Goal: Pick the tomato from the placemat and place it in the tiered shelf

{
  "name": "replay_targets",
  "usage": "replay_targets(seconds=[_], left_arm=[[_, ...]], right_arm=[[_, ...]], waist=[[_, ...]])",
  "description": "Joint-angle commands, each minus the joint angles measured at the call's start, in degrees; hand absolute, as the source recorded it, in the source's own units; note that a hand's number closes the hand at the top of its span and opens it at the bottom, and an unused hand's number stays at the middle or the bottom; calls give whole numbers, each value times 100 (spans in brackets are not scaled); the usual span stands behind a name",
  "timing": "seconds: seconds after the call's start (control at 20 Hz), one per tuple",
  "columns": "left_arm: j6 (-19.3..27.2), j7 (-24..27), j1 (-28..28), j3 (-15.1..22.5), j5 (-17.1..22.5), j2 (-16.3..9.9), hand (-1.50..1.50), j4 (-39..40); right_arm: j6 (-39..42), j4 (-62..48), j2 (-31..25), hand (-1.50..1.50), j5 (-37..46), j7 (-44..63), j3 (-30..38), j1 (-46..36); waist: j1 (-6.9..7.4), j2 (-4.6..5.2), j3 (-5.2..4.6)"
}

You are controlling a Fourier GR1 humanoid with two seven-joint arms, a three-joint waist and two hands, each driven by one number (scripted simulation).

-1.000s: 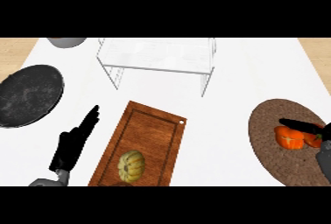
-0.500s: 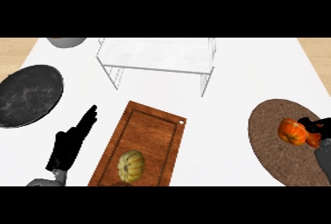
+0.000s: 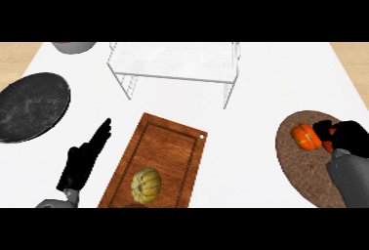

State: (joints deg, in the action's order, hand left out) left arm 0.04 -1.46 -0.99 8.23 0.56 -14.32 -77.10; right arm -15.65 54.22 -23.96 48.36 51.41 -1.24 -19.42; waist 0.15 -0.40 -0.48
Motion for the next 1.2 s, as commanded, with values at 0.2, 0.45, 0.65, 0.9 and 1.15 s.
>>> replay_targets(seconds=[0.2, 0.45, 0.65, 0.9, 1.15], left_arm=[[-163, -80, -136, -36, 6, -158, 0, 17], [154, -54, -62, 91, -140, 238, 0, 84], [-162, -76, -124, -163, 85, -62, 0, 73], [-114, -28, -61, -193, 7, -98, 0, 33], [-34, -245, -192, -74, -123, 17, 0, -101]], right_arm=[[1014, 1199, 2064, 150, 595, 235, -2096, -635], [1322, 2608, 2369, 150, 1203, 1850, -3087, -632], [2314, 3782, 2384, 150, 1917, 2624, -3191, -969], [2040, 4725, 2389, 150, 2335, 2879, -3087, -1546], [2615, 4615, 2391, 150, 2178, 2953, -2405, -2693]], waist=[[225, -45, 19], [-38, -16, 39], [-107, -35, 36], [-41, -21, 40], [40, 11, 42]])
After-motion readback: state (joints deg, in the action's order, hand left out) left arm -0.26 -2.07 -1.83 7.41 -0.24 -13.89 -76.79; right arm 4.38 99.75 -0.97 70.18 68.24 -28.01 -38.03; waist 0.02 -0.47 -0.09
